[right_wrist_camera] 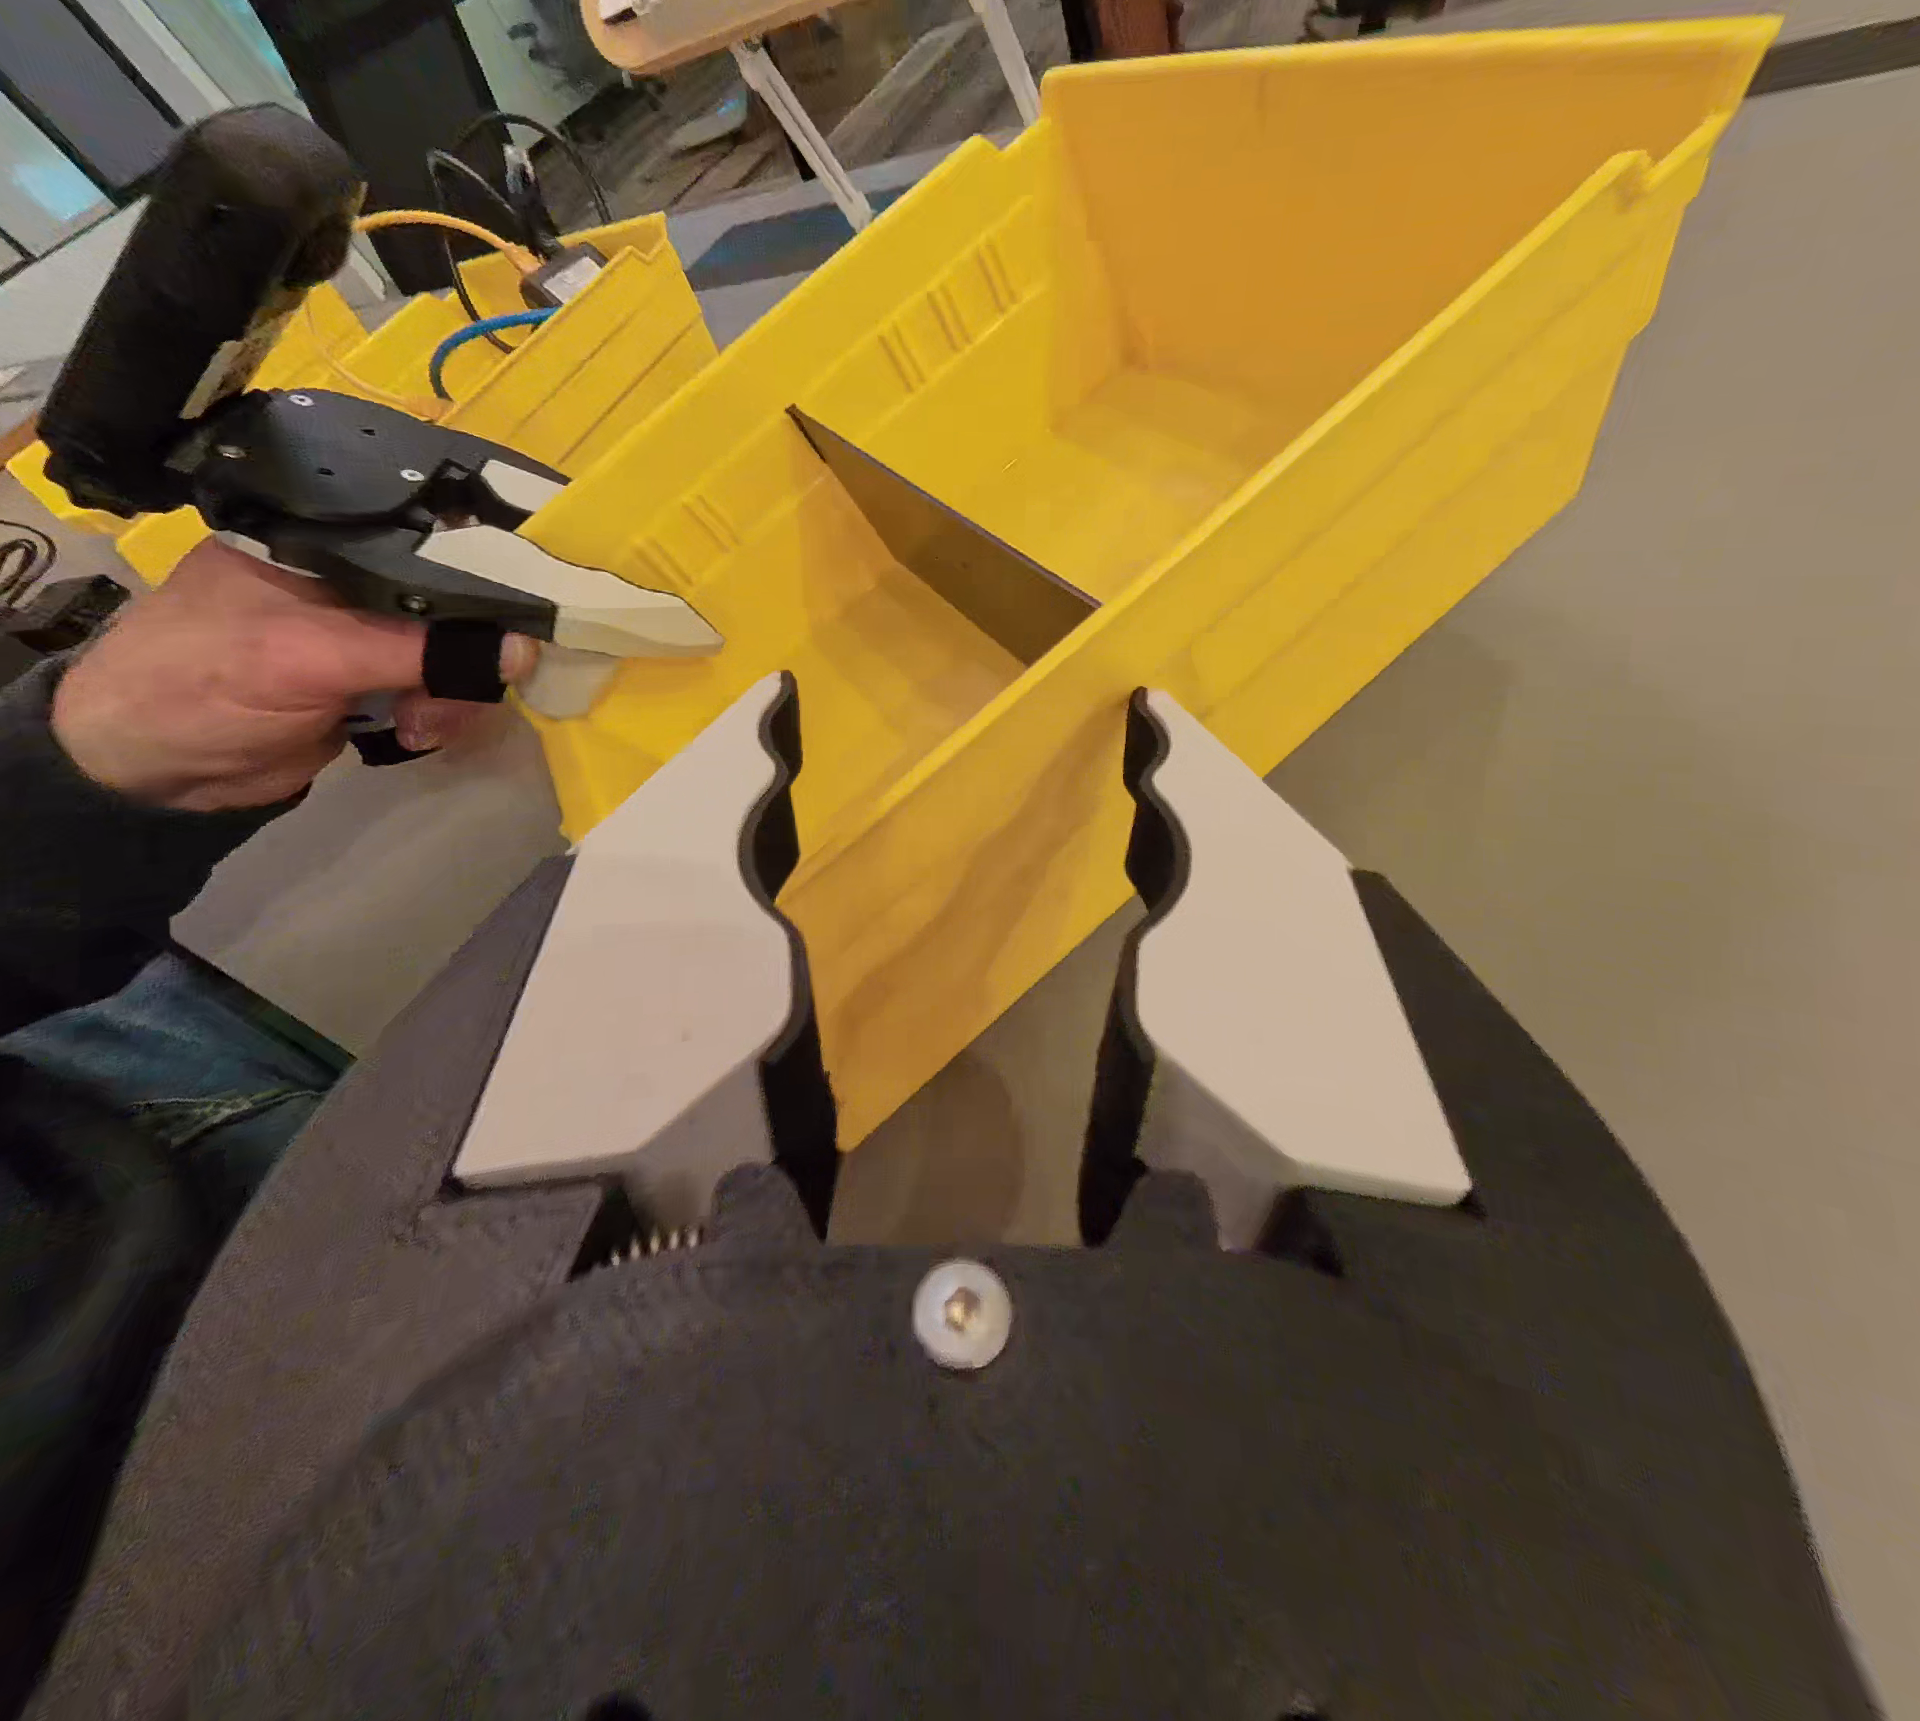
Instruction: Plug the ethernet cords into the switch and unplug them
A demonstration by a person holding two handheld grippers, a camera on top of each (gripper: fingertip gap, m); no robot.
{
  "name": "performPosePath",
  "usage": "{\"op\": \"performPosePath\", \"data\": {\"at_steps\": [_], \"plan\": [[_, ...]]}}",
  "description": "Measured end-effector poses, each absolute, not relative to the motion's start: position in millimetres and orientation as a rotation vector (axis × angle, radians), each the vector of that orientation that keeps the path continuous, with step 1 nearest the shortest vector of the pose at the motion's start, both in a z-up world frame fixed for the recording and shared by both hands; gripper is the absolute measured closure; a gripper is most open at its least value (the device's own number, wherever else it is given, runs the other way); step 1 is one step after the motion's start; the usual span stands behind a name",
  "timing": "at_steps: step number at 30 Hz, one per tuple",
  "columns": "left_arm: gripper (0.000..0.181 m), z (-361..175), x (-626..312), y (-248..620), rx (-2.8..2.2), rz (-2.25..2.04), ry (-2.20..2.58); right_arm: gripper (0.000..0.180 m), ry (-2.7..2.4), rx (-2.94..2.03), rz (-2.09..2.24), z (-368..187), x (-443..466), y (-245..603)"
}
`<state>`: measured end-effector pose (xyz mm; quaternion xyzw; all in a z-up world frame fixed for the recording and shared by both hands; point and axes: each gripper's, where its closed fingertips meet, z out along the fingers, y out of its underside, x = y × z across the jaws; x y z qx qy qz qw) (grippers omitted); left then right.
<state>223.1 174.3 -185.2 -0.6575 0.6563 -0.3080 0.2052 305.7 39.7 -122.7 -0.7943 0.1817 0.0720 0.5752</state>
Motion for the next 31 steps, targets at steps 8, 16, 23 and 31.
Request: {"op": "performPosePath", "data": {"at_steps": [8, 16, 23, 31], "plan": [[0.118, -184.9, 217.9, 152.8, -1.825, -0.970, 1.920, 0.145, 0.377, -2.093, 0.025, -145.1, 336.0, 35.5], [0.104, -141.4, 194.0, 158.2, -1.678, -0.947, 1.867, 0.144, 0.310, -2.193, -0.076, -143.6, 353.8, 39.9], [0.090, -82.8, 81.4, 327.3, -1.751, -0.393, 1.387, 0.143, 0.295, -2.244, -0.165, -140.9, 378.6, 39.8], [0.089, -170.2, -62.2, 430.1, -2.304, -0.215, 1.187, 0.119, 0.297, -2.304, -0.283, -131.4, 404.0, 30.1]]}}
